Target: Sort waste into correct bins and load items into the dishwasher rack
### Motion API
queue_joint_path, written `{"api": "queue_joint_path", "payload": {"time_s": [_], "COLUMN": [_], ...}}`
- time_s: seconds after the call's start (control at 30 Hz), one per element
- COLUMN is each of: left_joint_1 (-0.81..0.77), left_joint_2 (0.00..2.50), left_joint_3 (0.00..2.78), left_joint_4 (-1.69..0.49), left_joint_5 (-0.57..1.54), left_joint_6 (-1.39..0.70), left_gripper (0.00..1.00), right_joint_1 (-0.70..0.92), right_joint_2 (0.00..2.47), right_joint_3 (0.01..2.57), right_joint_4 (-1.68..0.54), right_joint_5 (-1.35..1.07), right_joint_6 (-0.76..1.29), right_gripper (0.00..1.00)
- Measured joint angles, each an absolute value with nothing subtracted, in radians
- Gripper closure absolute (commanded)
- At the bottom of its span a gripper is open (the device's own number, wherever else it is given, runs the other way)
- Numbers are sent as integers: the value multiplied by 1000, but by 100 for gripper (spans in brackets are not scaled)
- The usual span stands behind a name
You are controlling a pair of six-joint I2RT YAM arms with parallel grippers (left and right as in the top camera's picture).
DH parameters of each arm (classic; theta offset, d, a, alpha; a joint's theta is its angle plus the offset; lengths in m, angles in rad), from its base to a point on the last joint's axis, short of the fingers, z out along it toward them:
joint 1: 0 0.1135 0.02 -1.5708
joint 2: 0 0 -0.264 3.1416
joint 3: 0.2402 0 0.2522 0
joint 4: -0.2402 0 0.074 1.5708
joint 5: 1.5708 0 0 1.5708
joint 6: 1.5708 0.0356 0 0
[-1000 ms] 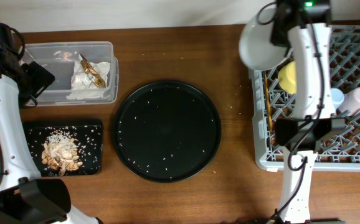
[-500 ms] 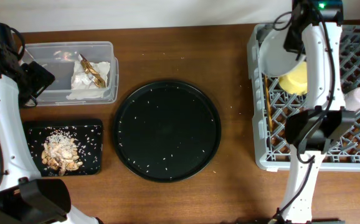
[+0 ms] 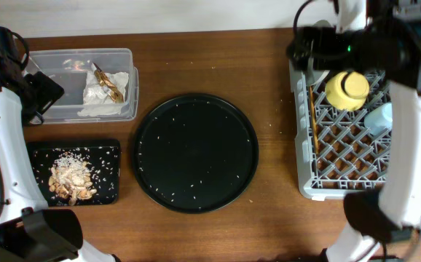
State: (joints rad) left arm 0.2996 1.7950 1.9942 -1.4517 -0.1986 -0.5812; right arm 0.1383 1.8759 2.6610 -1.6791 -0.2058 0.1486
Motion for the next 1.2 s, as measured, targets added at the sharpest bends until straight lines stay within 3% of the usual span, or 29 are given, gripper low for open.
{"api": "queue_joint_path", "payload": {"time_s": [0.2,0.3,0.4,0.63,0.77,0.87,1.07,1.2], "left_joint_1": [300,300,300,300,300,300,300,300], "left_joint_2": [1795,1795,1795,1795,1795,1795,1795,1795], "left_joint_3": [1994,1995,1994,1994,1994,1995,1995,1995], "left_joint_4": [-1452,-1452,-1452,-1452,-1452,-1453,-1451,-1452], "left_joint_5": [-199,-199,-199,-199,-199,-198,-200,-199], "left_joint_6": [-584,-585,-585,-585,-585,-585,-585,-585], "left_gripper": [1,1,1,1,1,1,1,1], "right_joint_1": [332,450,471,471,471,449,134,60], "right_joint_2": [1514,1300,1275,1378,1303,981,193,14], "right_joint_3": [1879,1582,1454,1438,1357,1043,350,159], "right_joint_4": [-1674,-1563,-1565,-1575,-1251,-945,-516,-204], "right_joint_5": [-122,-122,-157,-167,-168,-178,-302,-313], "right_joint_6": [159,201,210,213,202,181,98,89], "right_gripper": [2,2,2,2,2,2,2,2]}}
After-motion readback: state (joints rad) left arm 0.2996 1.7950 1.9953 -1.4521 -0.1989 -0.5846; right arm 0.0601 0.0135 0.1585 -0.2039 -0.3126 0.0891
